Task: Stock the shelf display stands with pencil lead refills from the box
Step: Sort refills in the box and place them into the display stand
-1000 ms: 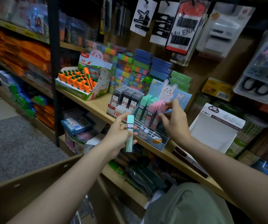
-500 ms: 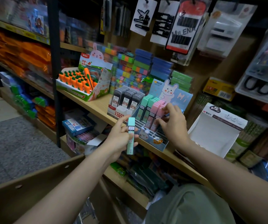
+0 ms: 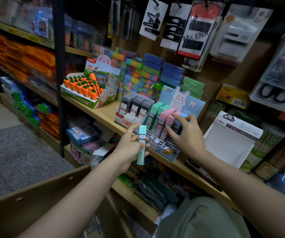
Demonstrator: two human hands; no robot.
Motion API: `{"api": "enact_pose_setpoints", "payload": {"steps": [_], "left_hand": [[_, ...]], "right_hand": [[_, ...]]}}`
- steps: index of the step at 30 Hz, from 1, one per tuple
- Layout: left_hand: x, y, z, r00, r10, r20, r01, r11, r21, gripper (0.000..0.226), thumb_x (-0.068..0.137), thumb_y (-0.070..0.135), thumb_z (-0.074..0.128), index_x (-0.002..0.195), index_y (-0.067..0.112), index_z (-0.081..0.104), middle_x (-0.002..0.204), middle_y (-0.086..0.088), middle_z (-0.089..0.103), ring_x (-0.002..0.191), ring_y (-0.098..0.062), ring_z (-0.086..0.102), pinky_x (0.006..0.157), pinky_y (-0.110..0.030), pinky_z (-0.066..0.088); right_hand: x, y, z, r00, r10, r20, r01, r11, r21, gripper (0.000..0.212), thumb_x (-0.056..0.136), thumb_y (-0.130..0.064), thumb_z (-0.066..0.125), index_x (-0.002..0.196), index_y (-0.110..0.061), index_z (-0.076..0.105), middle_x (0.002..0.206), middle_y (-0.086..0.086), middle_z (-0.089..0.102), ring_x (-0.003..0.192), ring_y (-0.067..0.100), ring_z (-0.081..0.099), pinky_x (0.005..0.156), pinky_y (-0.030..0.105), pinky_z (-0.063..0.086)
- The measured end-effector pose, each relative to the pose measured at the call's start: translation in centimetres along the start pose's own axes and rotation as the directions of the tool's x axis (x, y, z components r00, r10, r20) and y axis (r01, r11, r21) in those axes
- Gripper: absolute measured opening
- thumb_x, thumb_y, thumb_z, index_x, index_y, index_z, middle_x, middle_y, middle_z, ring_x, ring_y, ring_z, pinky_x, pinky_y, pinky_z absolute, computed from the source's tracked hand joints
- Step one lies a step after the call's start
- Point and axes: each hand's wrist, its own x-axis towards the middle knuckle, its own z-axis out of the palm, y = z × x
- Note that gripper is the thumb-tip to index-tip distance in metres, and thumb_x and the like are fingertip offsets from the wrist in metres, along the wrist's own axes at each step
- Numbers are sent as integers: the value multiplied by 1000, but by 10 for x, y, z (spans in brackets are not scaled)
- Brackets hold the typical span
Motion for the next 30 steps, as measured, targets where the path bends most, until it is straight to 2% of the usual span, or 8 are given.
{"api": "enact_pose_setpoints", "payload": {"steps": [7, 10, 13, 17, 20, 22, 26, 30], "left_hand": [[1, -1, -2, 1000, 20, 2, -20, 1000, -5, 65, 92, -12, 49, 130, 41, 44, 109, -6, 69, 101, -23, 67, 84, -44, 59], [4, -3, -1, 999, 43, 11, -43, 999, -24, 47, 92, -10, 52, 127, 21, 45, 100, -3, 74, 93, -18, 71, 84, -39, 59], [5, -5, 1, 995, 82, 64, -83, 996, 15, 34, 93, -4, 55, 125, 9, 50, 106, -6, 73, 97, -17, 71, 91, -36, 55], [4, -7, 10, 981, 134, 142, -145, 987, 73, 28, 93, 3, 59, 115, 21, 58, 110, -4, 71, 105, -18, 68, 95, -34, 51], [5, -10, 12, 974, 170, 150, -186, 977, 100, 27, 92, 5, 61, 108, 27, 60, 108, 0, 70, 101, -12, 68, 90, -27, 52], [5, -10, 13, 966, 191, 173, -218, 964, 153, 27, 92, 8, 62, 109, 30, 61, 108, 5, 70, 101, -8, 67, 82, -20, 52], [13, -7, 9, 945, 322, 64, -315, 838, 446, 29, 95, 24, 60, 122, 32, 55, 129, 6, 50, 119, -11, 49, 98, -29, 45], [22, -10, -12, 910, 411, 59, -313, 585, 748, 45, 95, 24, 58, 138, 28, 44, 151, 6, 26, 140, -16, 26, 114, -37, 28]], "right_hand": [[6, -6, -12, 997, 33, 68, -45, 981, 189, 65, 83, -43, 72, 142, -33, 45, 108, -1, 45, 93, 9, 46, 78, 24, 40], [-3, -11, -22, 1000, -16, 13, 11, 954, 300, 50, 88, -32, 70, 134, -27, 52, 114, -7, 56, 88, 4, 55, 80, 25, 50], [-17, -20, -27, 997, -29, 73, -3, 913, 407, 30, 92, -28, 65, 121, -24, 61, 101, -7, 67, 80, 4, 64, 73, 24, 56], [-23, -33, -26, 983, -38, 178, -65, 841, 538, 40, 86, -22, 73, 124, -21, 62, 87, -6, 68, 74, 5, 67, 72, 22, 58], [-19, -34, -28, 977, 31, 211, -148, 813, 563, 35, 81, -18, 78, 113, -19, 65, 86, 1, 68, 75, 16, 70, 76, 38, 60], [-16, -30, -32, 968, 30, 249, -165, 824, 541, 30, 80, -18, 79, 105, -20, 64, 86, 1, 69, 75, 17, 71, 74, 39, 60], [14, -30, -51, 987, 4, 163, -88, 855, 511, 27, 78, -20, 79, 90, -28, 56, 85, -7, 66, 70, 0, 67, 61, 14, 54], [60, -38, -60, 1000, -11, 20, 2, 921, 389, 23, 82, -25, 78, 86, -28, 55, 83, -10, 64, 72, 0, 64, 62, 14, 51]]}}
